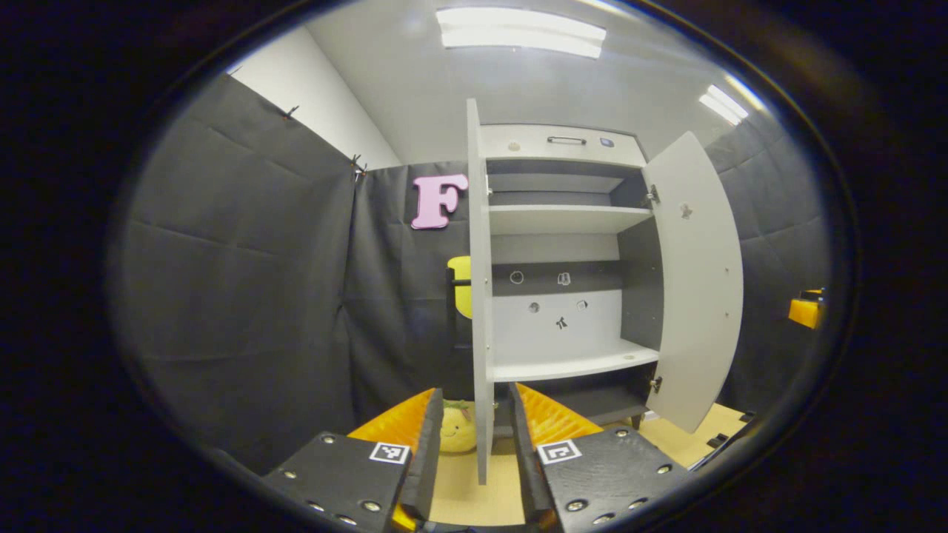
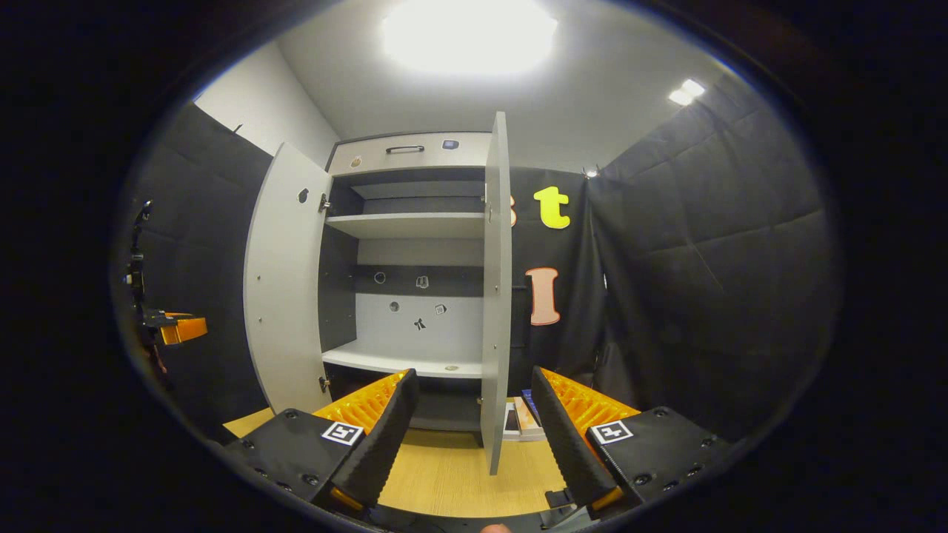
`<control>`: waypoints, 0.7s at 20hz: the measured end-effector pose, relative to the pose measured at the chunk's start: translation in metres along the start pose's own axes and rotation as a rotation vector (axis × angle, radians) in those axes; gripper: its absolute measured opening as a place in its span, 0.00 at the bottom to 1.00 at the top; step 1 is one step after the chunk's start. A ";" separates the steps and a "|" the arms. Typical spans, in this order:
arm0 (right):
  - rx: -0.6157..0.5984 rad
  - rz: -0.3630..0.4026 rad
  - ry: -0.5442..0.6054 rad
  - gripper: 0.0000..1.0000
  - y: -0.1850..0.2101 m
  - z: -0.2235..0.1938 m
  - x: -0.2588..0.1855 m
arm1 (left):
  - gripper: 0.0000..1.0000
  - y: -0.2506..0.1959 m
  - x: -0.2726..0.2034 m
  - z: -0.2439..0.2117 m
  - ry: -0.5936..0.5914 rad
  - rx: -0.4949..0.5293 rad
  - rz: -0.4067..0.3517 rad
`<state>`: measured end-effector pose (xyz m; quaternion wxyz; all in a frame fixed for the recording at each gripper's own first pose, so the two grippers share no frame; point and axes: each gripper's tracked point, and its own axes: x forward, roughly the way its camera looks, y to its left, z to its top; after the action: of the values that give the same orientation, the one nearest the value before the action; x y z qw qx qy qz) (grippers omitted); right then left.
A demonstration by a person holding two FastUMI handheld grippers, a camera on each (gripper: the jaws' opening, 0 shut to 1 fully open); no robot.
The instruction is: Open the right door of the double-door shoe cabinet with the right hand, and open the left door with the left hand.
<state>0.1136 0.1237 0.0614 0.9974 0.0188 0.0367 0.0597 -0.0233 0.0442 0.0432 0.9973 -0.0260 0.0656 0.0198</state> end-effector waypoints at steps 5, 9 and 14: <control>0.013 -0.017 0.002 0.95 -0.012 -0.005 -0.002 | 0.86 -0.007 -0.018 -0.004 -0.012 0.001 0.003; 0.003 -0.036 -0.015 0.95 -0.020 -0.003 -0.007 | 0.86 -0.011 -0.034 -0.001 -0.049 0.007 0.006; 0.006 -0.046 -0.028 0.92 -0.026 -0.001 -0.010 | 0.85 -0.008 -0.049 0.009 -0.102 0.041 0.028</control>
<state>0.1064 0.0970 0.0605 0.9988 0.0217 0.0234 0.0365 -0.0698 0.0347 0.0593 0.9993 -0.0034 0.0153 0.0336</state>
